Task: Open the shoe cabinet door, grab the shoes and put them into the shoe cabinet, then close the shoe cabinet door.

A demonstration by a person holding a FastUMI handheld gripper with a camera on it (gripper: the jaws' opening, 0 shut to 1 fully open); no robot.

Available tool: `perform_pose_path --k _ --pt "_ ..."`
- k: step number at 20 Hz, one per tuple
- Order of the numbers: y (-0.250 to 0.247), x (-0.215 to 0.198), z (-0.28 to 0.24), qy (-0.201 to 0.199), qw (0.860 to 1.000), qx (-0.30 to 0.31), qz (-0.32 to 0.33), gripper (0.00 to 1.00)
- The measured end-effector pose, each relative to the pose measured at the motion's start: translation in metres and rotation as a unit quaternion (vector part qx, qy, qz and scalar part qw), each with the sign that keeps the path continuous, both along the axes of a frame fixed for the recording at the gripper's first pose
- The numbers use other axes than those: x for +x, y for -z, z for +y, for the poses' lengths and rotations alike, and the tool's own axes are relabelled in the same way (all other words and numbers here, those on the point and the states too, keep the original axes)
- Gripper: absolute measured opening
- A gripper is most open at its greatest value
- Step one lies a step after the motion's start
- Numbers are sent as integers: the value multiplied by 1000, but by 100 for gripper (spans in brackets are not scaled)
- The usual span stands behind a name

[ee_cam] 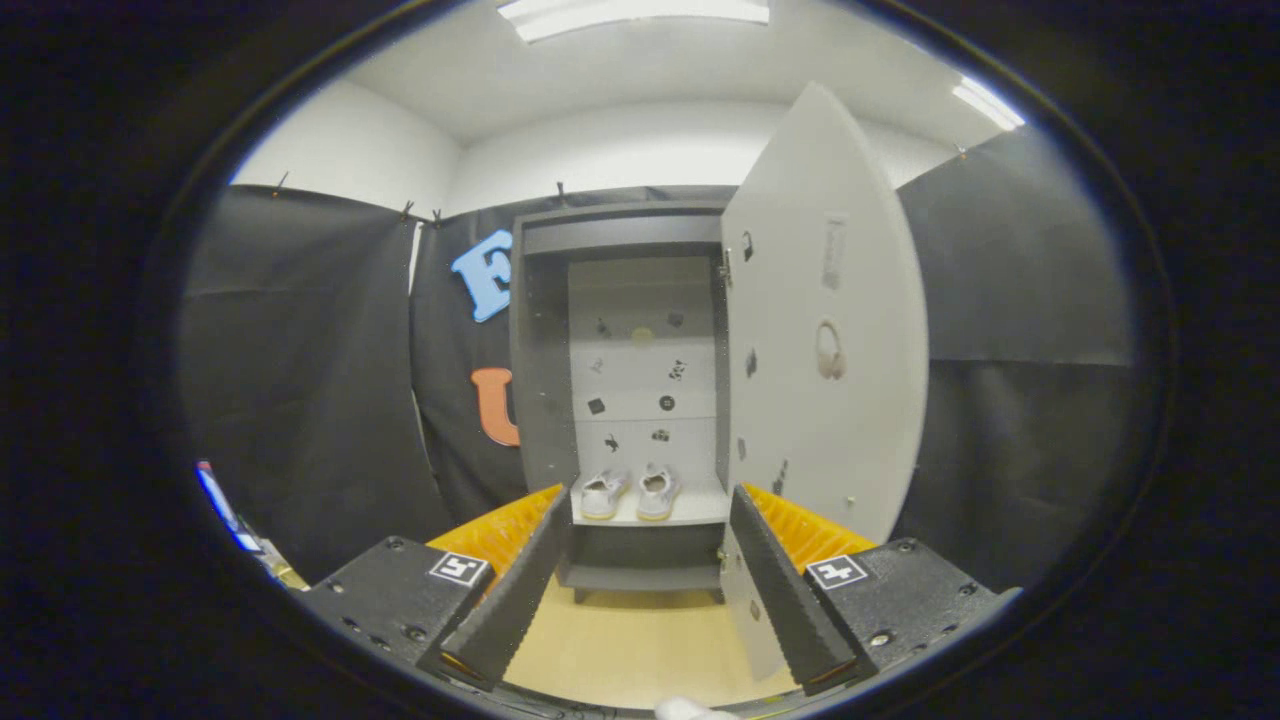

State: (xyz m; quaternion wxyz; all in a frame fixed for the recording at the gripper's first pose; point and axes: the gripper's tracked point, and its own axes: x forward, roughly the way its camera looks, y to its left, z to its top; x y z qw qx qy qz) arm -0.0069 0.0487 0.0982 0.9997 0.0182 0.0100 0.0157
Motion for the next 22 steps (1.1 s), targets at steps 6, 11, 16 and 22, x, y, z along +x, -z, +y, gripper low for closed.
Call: perform_pose_path --k 6,11,16,22 --pt "9 -34 -101 72 997 3 8 100" --pt "15 -32 -179 105 994 14 11 100" --pt "32 3 -230 83 996 17 33 100" --pt "53 55 -228 4 998 16 60 99"
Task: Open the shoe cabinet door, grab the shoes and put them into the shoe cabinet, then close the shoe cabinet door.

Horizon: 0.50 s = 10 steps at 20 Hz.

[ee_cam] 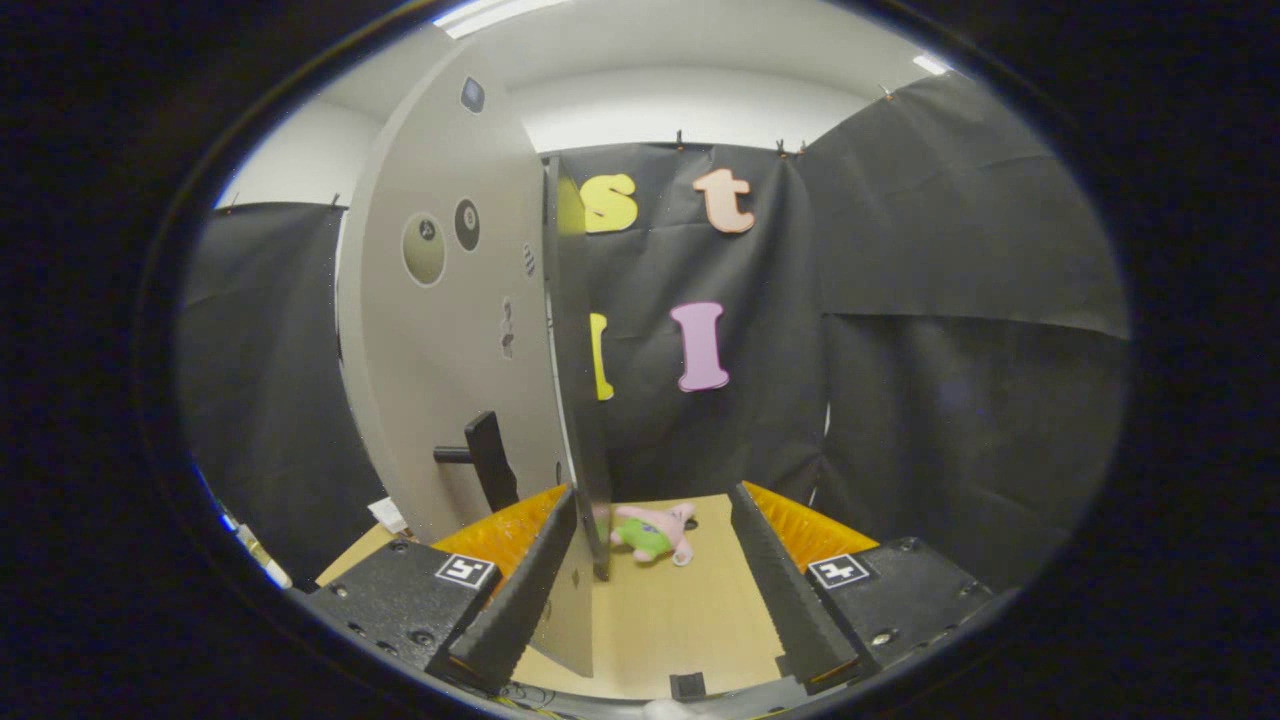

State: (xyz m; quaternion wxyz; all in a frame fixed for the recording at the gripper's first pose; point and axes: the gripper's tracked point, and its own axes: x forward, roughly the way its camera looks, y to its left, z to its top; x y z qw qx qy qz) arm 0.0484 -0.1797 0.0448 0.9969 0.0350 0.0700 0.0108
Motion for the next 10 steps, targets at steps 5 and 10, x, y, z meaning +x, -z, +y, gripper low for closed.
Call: perform_pose_path --k 5,10 --pt "3 11 15 -41 999 -16 -3 99" --pt "2 14 17 -39 999 -24 -5 98"
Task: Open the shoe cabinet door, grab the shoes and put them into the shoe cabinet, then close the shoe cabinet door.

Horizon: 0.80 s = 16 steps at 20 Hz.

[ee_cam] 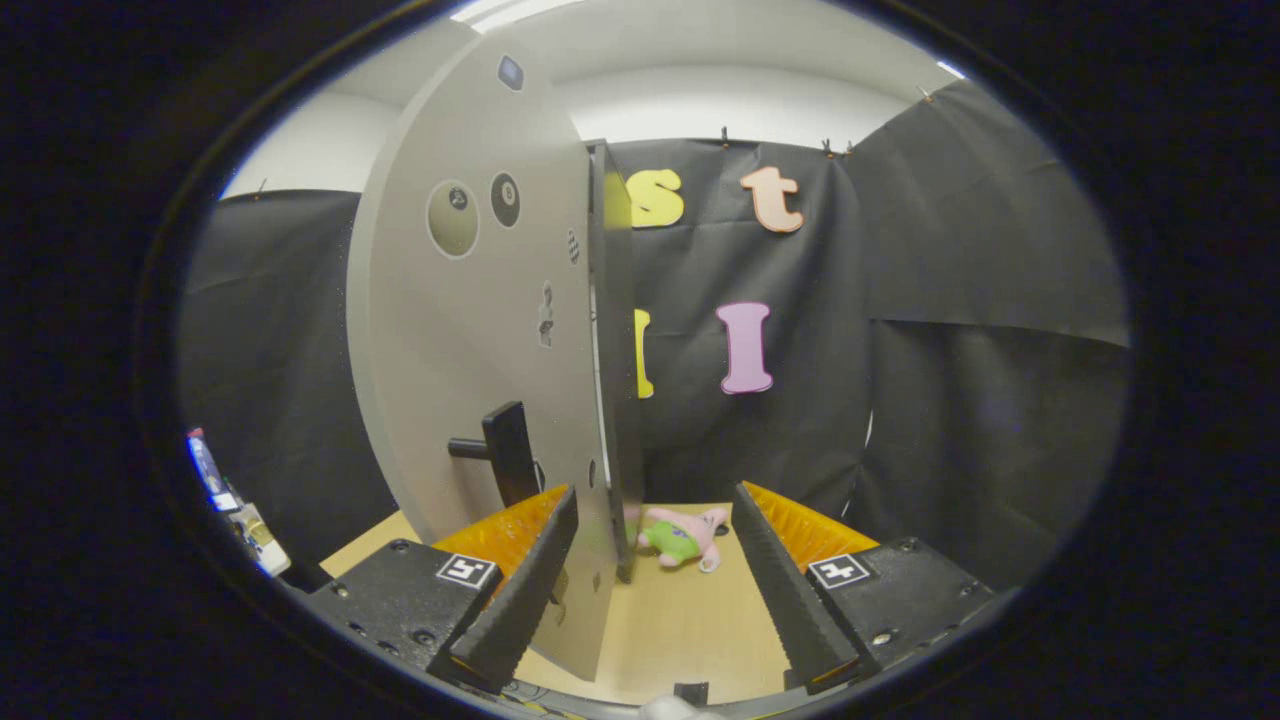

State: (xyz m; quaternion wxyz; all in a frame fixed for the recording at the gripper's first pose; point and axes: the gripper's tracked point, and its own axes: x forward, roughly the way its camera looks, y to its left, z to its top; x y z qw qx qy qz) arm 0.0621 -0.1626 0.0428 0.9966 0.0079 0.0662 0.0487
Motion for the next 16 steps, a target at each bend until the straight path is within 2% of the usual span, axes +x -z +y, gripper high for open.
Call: perform_pose_path --k 7,12,16 --pt "-2 -4 8 22 1000 2 2 98" --pt "-2 -13 10 69 998 -5 -3 93" --pt "-2 -19 19 84 996 2 -4 92"
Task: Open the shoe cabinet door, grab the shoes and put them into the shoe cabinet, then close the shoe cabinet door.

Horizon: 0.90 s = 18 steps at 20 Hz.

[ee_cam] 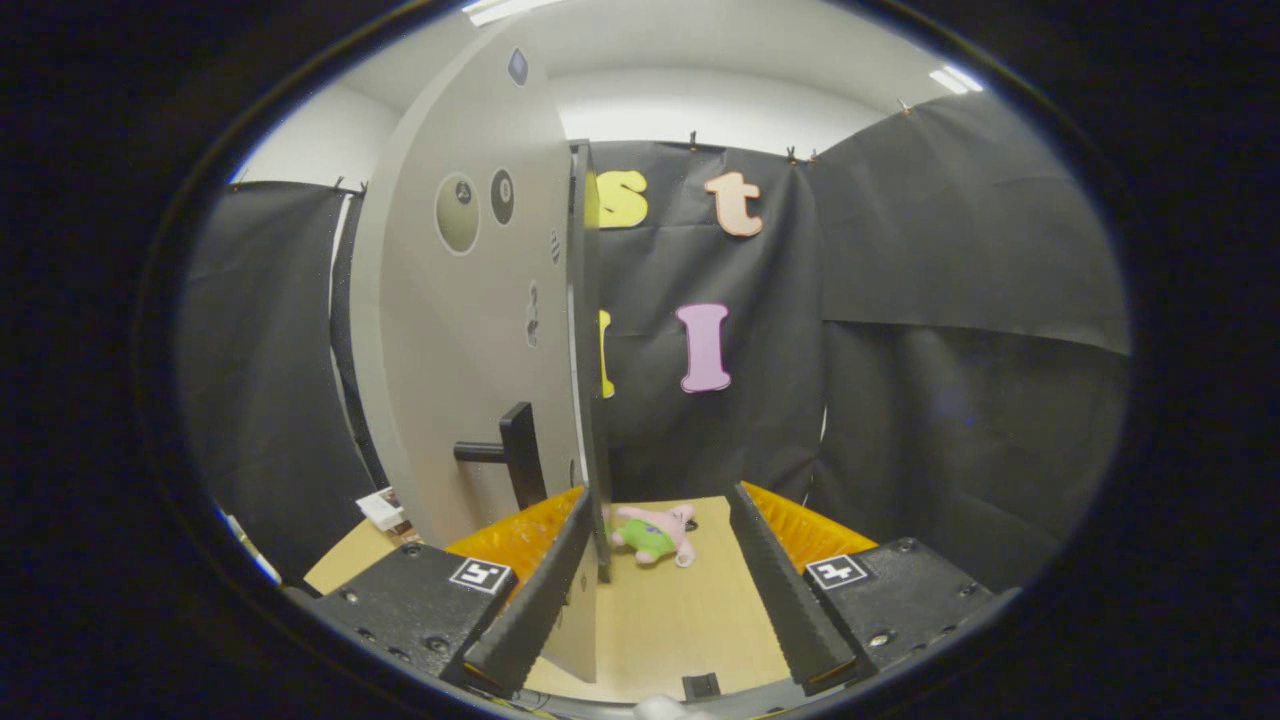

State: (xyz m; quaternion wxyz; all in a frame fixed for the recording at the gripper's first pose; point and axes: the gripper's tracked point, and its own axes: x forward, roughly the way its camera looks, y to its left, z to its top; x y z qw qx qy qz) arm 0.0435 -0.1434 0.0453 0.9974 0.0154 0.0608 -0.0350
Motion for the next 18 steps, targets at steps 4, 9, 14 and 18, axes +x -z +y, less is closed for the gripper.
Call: perform_pose_path --k 4,9,14,18 --pt "1 -3 26 4 1000 -7 -1 93" --pt "1 0 85 -23 1000 -11 -4 93" --pt "1 19 158 -65 998 -13 -4 93" --pt "5 36 233 -132 991 -9 2 94"
